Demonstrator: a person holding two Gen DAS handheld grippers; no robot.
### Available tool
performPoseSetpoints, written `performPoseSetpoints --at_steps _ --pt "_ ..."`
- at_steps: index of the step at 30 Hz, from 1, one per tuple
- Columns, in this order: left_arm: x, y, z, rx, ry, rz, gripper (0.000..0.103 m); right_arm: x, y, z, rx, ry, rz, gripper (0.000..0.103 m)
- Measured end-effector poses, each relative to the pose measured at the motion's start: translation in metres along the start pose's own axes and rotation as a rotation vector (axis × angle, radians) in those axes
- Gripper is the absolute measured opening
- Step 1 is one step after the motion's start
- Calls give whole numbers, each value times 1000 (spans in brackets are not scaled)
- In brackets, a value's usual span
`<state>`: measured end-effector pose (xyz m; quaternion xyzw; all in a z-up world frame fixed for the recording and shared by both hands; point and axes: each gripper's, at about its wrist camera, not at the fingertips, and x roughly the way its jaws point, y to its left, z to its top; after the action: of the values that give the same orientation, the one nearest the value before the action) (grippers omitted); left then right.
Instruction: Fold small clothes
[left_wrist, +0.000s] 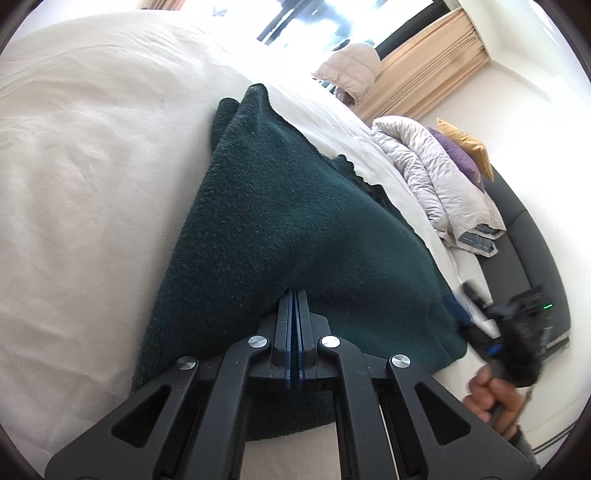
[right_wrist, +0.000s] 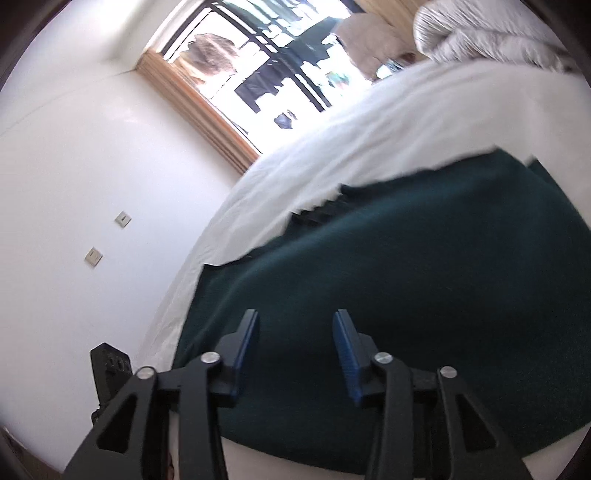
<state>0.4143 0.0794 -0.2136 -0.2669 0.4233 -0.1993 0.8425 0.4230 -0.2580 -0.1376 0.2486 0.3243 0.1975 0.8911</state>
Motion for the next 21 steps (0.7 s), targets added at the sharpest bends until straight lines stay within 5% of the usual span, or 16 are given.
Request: performPoseSetpoints --at_steps 4,10,14,16,21 --pt "-6 1 -14 -45 -25 26 4 53 12 24 1 115 -62 61" --pt "-16 6 -25 -80 -27 19 4 115 -5 32 110 234 -24 61" --pt "-16 10 -29 -80 -32 17 4 127 -17 42 127 225 -11 59" --pt "-18 11 -32 -79 -33 17 4 127 -33 50 160 218 -6 49" --pt "-16 11 -33 -76 -34 21 4 91 -83 64 264 112 -112 38"
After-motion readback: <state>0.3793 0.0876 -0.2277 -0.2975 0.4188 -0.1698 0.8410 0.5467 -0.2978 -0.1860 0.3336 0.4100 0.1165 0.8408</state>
